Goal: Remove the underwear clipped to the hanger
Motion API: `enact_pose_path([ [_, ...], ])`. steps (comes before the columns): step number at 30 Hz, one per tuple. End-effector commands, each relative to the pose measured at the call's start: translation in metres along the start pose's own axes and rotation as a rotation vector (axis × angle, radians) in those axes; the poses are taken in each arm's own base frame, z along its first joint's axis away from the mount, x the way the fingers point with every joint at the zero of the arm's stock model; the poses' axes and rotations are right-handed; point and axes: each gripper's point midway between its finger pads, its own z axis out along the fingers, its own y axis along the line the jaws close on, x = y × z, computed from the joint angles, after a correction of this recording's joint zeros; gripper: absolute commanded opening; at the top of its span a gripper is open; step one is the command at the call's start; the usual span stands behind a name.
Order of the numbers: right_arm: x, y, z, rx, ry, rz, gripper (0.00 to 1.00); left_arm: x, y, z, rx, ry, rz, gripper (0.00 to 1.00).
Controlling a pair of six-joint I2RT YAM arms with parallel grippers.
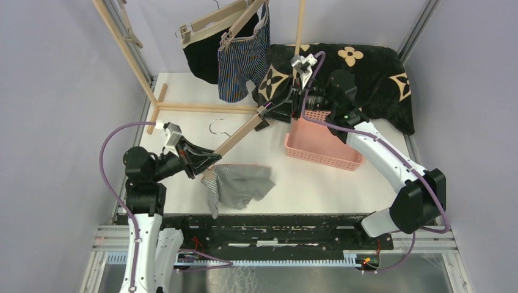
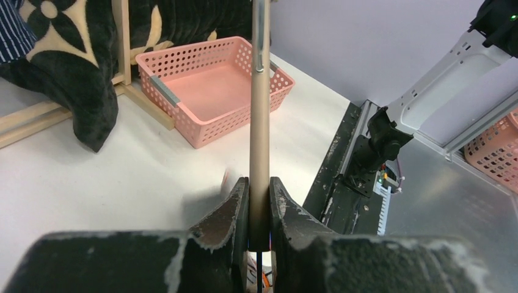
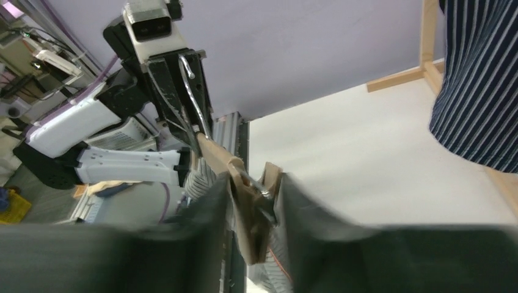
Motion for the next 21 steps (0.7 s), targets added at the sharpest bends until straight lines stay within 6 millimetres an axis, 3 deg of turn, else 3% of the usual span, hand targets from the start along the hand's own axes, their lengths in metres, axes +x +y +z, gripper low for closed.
enact_pose_path([
  [1, -0.022, 0.010, 0.006, -0.012, -0.047, -0.089, 0.77, -0.022, -0.001, 0.002, -0.005, -0.060, 0.046, 0.03],
  [4, -0.024, 0.004, 0.004, 0.039, -0.072, -0.090, 0.95, -0.036, -0.002, 0.003, -0.018, -0.099, 0.078, 0.03],
  [6, -0.027, 0.001, 0.003, 0.075, -0.096, -0.095, 1.00, -0.050, -0.004, 0.003, -0.025, -0.137, 0.106, 0.03],
  [14, -0.053, 0.002, 0.006, 0.123, -0.293, -0.156, 0.99, -0.090, -0.005, 0.009, -0.004, -0.230, 0.140, 0.03],
  [21, -0.071, 0.020, 0.005, 0.029, -0.470, -0.217, 0.95, -0.114, -0.011, 0.006, 0.009, -0.379, 0.166, 0.03],
])
